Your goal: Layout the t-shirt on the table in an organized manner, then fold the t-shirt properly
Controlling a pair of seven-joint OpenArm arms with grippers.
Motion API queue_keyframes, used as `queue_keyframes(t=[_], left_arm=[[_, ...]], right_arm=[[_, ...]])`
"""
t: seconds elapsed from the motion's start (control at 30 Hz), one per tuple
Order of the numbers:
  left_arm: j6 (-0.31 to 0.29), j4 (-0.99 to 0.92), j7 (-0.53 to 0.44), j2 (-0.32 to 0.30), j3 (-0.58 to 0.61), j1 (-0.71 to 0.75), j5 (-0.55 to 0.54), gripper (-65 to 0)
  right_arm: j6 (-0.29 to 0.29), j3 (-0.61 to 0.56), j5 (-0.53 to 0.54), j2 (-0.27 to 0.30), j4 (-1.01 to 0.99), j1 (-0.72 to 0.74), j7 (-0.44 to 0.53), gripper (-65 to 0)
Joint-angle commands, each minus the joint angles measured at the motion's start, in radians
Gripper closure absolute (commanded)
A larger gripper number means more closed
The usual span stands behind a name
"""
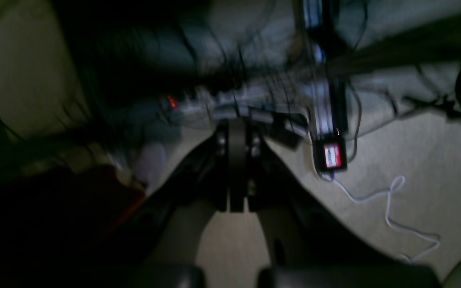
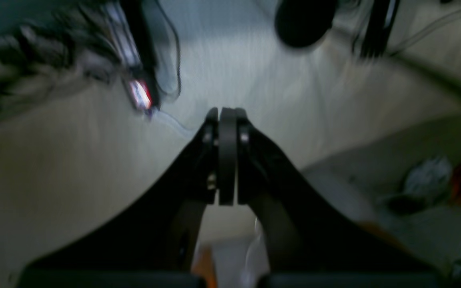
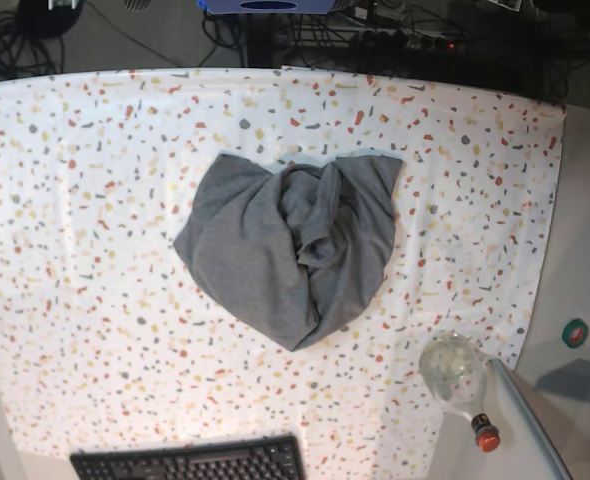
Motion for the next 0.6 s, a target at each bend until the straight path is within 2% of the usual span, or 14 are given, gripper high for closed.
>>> queue_keyframes(t=[0.0, 0.17, 0.27, 0.33, 0.47, 0.57], left_arm=[[-0.007, 0.05, -0.006, 0.012, -0.03, 0.054, -0.006, 0.0], [-0.007, 0.197, 0.002, 0.081, -0.169, 0.077, -0.009, 0.0], [-0.007, 0.261, 0.007, 0.105, -0.226, 0.034, -0.01, 0.0], [-0.007, 0.288, 0.057, 0.105, -0.24, -0.021, -0.013, 0.0], [-0.009, 0.314, 0.26, 0.105, -0.237, -0.205, -0.067, 0.0], [-0.009, 0.311, 0.327, 0.111, -0.243, -0.328, -0.134, 0.0]], right_arm=[[-0.003, 0.005, 0.001, 0.003, 0.06, -0.031, 0.001, 0.0], [-0.003, -0.005, 0.004, 0.002, 0.163, 0.014, 0.007, 0.0], [-0.003, -0.005, 0.001, -0.04, 0.162, 0.106, 0.003, 0.0], [-0.001, -0.005, 0.001, -0.054, 0.16, 0.173, 0.003, 0.0], [0.003, -0.015, 0.003, -0.052, 0.148, 0.35, 0.003, 0.0], [0.003, -0.101, 0.0, -0.037, 0.148, 0.47, -0.014, 0.0]])
